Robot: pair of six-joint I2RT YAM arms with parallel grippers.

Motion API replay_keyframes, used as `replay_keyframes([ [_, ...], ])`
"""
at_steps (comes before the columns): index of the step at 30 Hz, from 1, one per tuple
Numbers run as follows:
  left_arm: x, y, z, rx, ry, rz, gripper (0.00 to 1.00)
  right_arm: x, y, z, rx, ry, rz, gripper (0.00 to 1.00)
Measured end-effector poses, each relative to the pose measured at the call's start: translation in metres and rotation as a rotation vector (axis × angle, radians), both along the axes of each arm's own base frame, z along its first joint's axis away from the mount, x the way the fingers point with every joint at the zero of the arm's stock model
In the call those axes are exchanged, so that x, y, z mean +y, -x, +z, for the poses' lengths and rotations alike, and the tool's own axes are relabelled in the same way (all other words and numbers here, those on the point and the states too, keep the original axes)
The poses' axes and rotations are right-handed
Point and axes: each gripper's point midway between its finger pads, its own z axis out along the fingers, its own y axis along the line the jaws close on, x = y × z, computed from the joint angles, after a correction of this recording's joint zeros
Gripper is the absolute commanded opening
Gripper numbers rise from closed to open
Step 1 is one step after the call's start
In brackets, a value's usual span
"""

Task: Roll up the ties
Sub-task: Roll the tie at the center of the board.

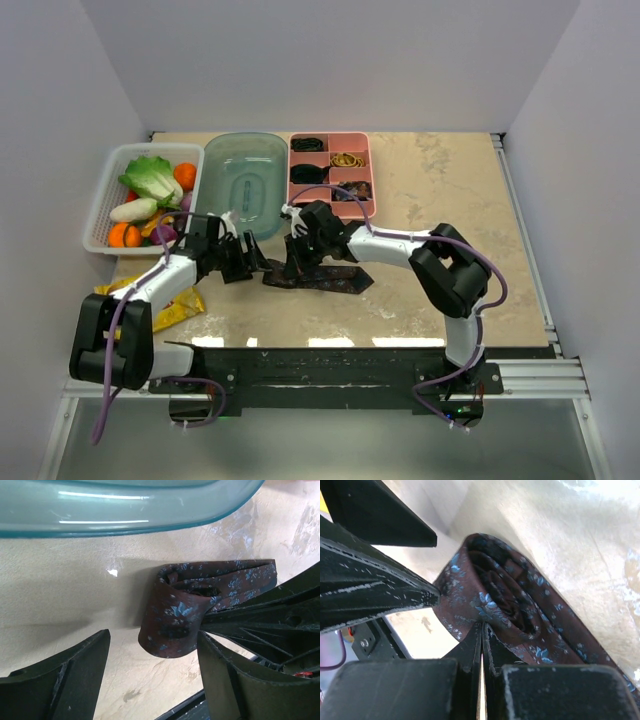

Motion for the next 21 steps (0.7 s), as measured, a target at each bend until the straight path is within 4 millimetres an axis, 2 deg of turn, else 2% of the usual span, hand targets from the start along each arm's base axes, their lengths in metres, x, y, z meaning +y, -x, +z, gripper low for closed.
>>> replay_keyframes([
  [10, -0.005, -0.002, -0.011, 0.001, 0.025, -0.026, 0.71, -0.003, -0.001, -0.006, -0.009, 0.005, 0.003, 0.00],
  [21, -0.014, -0.006, -0.019, -0.046, 0.089, -0.050, 0.64, -0.008, -0.006, -0.009, 0.009, 0.000, 0.003, 0.00],
])
